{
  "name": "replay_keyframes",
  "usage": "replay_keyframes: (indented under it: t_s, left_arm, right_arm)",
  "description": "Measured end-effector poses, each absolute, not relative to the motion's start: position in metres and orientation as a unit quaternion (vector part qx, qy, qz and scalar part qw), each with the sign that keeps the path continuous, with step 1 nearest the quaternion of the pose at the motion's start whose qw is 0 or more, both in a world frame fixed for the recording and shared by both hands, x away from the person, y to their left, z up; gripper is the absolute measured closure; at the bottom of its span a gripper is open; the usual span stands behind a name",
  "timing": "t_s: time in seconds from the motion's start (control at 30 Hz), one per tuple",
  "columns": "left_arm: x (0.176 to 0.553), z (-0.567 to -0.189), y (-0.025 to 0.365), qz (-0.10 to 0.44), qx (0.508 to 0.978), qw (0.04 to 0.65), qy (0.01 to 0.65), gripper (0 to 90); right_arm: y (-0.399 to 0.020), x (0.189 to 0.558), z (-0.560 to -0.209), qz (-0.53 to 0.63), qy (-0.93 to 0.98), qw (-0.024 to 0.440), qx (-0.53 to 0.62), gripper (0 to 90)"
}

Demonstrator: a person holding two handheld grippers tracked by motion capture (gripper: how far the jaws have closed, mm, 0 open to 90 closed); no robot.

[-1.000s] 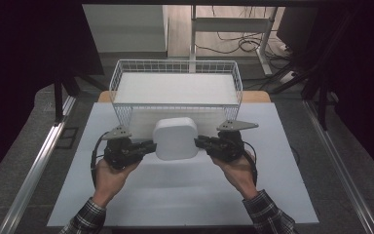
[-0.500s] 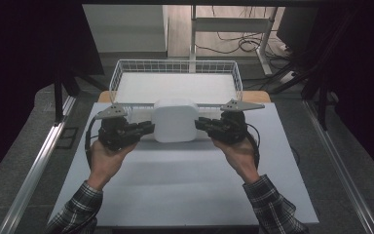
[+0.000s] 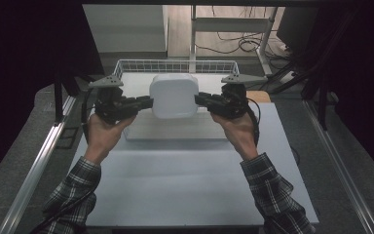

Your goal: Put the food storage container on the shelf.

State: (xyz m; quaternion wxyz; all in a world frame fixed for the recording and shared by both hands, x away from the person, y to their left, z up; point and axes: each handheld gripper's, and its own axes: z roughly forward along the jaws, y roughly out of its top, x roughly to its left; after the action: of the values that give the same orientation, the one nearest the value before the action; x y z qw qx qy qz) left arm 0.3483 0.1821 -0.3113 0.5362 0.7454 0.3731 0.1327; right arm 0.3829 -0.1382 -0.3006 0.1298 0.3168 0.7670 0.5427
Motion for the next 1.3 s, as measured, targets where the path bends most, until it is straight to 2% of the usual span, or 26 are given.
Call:
replay_keyframes:
  t_s: [0.4,0.6,1.0,1.17,1.3]
  left_arm:
    - [0.386,-0.307,0.178,0.118,0.743,0.529,0.393,80.1]
    - [0.393,-0.31,0.176,0.113,0.742,0.526,0.4,79.2]
    - [0.403,-0.313,0.176,0.103,0.735,0.531,0.408,69.2]
    - [0.409,-0.313,0.174,0.109,0.734,0.529,0.411,62.5]
    - [0.412,-0.313,0.171,0.116,0.738,0.52,0.413,61.3]
  right_arm:
    - [-0.135,0.419,-0.295,0.525,0.765,0.127,0.351,76.7]
    - [-0.135,0.427,-0.297,0.52,0.765,0.122,0.359,76.1]
    - [-0.13,0.435,-0.298,0.516,0.763,0.112,0.372,72.0]
    - [-0.126,0.439,-0.296,0.513,0.765,0.116,0.372,66.4]
    - [-0.123,0.441,-0.296,0.505,0.769,0.128,0.37,63.3]
